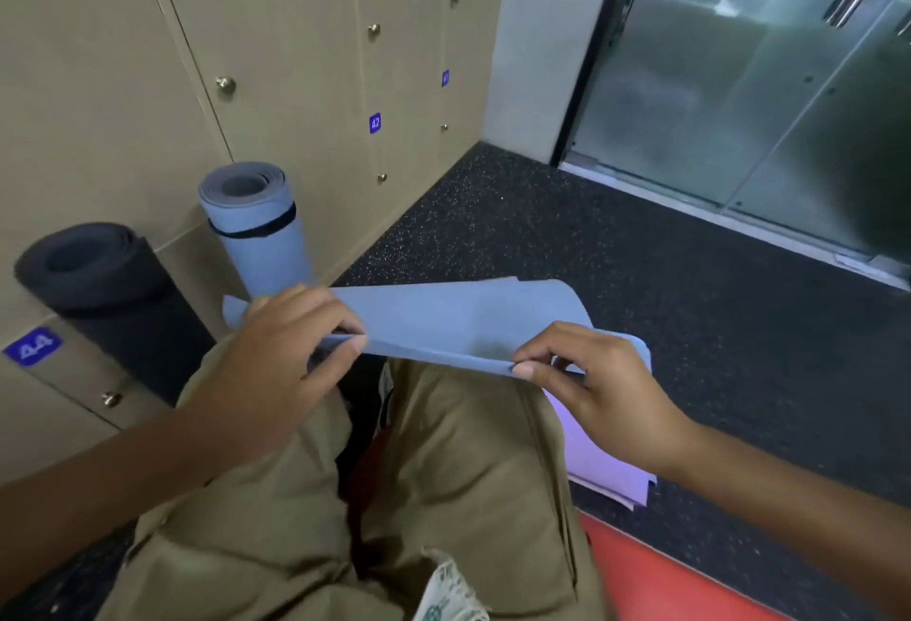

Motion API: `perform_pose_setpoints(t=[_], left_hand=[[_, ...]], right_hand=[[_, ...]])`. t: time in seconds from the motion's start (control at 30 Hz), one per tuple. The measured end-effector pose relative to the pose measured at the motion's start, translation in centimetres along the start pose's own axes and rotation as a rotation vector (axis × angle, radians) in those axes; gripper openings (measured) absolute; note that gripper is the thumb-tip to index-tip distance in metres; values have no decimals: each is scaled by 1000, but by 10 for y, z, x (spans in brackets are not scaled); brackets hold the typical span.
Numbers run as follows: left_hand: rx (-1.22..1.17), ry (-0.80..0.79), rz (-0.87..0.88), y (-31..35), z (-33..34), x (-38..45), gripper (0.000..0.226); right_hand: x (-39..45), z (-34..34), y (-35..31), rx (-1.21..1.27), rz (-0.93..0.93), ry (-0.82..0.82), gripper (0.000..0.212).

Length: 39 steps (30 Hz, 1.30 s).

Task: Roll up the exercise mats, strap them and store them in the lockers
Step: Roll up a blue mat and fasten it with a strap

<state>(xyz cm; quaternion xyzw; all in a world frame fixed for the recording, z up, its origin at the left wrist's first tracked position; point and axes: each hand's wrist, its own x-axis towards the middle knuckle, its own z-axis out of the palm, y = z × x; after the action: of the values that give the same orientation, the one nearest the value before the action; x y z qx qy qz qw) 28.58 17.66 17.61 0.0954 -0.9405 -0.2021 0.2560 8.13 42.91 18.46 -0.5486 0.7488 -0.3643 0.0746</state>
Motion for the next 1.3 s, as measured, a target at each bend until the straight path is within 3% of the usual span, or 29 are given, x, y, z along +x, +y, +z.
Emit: perform_pose_setpoints(t=[0.17,0.53,0.7,0.93,1.13,1.3], left_hand=[[-49,-23,-124,6,-9,-48,27],[-221,-125,-381,20,-9,-107,26],[-197,-173,-438,23,-10,-113,27],[-201,-261,-656,9,-1,-98,23],[-192,-321,-727,3,7,-90,18],[-235,-308,-647,5,9,-85,19]], right_hand=[[-18,21,-19,104,59,-27,3],[-37,49,-34,236,252,-209,11],[-38,57,-34,264,312,-289,12],[-23,63,-22,226,349,-309,17],[-23,72,-6,47,187,-279,19],[-28,74,8,-97,-283,-195,11]])
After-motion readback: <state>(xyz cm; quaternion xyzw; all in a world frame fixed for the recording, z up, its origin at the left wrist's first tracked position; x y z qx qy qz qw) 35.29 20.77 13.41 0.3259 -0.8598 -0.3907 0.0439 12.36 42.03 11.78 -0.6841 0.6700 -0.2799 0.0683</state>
